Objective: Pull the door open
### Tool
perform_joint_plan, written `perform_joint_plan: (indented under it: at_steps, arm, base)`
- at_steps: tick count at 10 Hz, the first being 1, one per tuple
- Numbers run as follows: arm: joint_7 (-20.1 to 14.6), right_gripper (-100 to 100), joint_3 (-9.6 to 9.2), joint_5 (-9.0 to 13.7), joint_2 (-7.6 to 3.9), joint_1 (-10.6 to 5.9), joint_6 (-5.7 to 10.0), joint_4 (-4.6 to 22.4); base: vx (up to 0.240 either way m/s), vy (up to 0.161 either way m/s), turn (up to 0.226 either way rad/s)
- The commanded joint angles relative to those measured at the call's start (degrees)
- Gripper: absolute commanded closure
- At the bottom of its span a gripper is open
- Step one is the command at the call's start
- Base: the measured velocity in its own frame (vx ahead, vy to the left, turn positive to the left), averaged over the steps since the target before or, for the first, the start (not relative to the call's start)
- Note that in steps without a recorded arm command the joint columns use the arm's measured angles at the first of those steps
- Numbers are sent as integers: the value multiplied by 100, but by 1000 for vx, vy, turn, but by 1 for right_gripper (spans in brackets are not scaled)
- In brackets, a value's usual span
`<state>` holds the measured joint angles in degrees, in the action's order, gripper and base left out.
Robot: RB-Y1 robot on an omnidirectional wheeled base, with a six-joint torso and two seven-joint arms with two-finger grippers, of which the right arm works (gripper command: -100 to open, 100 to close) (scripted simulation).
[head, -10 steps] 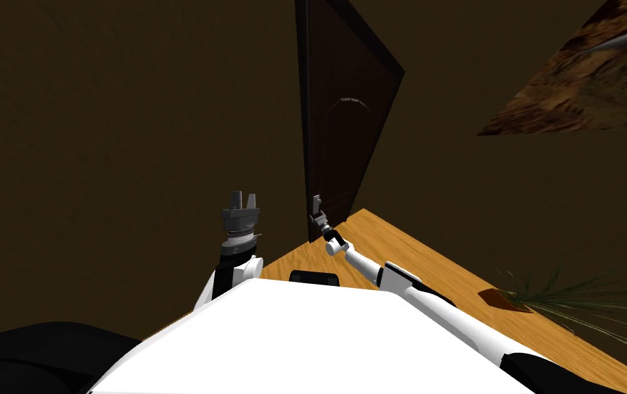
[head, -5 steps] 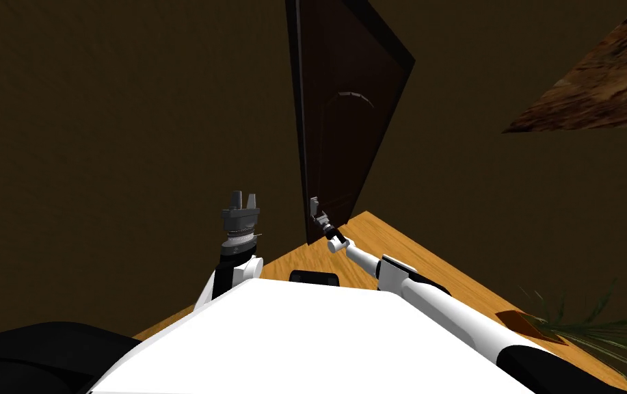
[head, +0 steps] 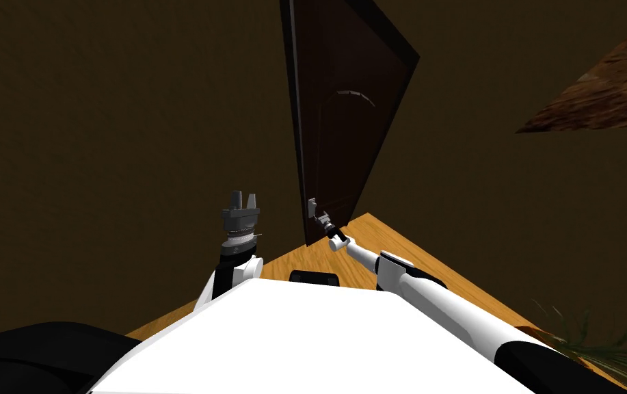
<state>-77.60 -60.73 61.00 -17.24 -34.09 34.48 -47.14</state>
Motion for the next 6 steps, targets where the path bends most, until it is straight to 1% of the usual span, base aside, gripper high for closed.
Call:
perform_joint_plan:
  at_steps: [1,2,3,6]
  arm:
    - [-177,-100,-23,5,-181,21,90,52]
    - [-261,-100,-34,7,-266,30,132,76]
    - [-357,-100,-46,10,-364,41,181,105]
    - [-687,-100,-88,19,-701,80,348,201]
  base:
    - [36,55,169]
    - [61,128,152]
    - [60,119,97]
    - [58,100,135]
